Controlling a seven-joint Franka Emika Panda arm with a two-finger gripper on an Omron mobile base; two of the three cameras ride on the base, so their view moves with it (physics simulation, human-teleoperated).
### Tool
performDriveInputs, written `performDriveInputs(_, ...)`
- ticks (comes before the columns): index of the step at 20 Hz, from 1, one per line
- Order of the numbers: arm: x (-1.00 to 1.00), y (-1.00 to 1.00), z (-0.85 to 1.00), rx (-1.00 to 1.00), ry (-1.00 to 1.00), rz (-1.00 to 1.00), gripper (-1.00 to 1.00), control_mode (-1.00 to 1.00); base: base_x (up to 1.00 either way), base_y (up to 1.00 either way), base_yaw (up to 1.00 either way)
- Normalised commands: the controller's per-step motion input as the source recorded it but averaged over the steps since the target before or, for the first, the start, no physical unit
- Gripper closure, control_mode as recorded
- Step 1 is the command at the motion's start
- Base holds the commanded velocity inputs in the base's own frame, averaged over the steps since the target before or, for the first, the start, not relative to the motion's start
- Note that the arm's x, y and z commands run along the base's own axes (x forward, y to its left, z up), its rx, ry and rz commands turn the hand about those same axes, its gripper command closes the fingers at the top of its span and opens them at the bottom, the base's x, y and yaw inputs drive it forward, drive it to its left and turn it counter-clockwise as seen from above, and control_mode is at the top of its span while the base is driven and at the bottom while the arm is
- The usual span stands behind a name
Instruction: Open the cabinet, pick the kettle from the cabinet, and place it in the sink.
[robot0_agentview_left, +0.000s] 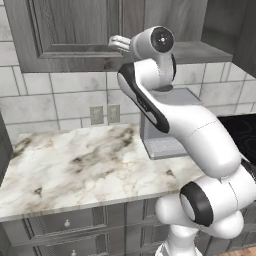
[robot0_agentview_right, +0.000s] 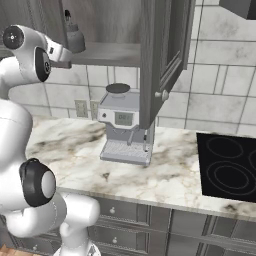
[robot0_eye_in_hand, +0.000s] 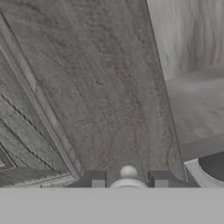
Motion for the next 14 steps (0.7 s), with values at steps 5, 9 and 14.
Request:
performDriveInputs(5,-0.39,0.34,0.0,0.0,0.0,0.0,1.0,-1.0,0.0,0.0,0.0)
performDriveInputs(9,-0.46,0.36,0.0,0.0,-0.03,0.0,1.0,-1.0,0.0,0.0,0.0)
performDriveInputs(14,-0.47,0.41,0.0,0.0,-0.06,0.0,1.0,-1.0,0.0,0.0,0.0)
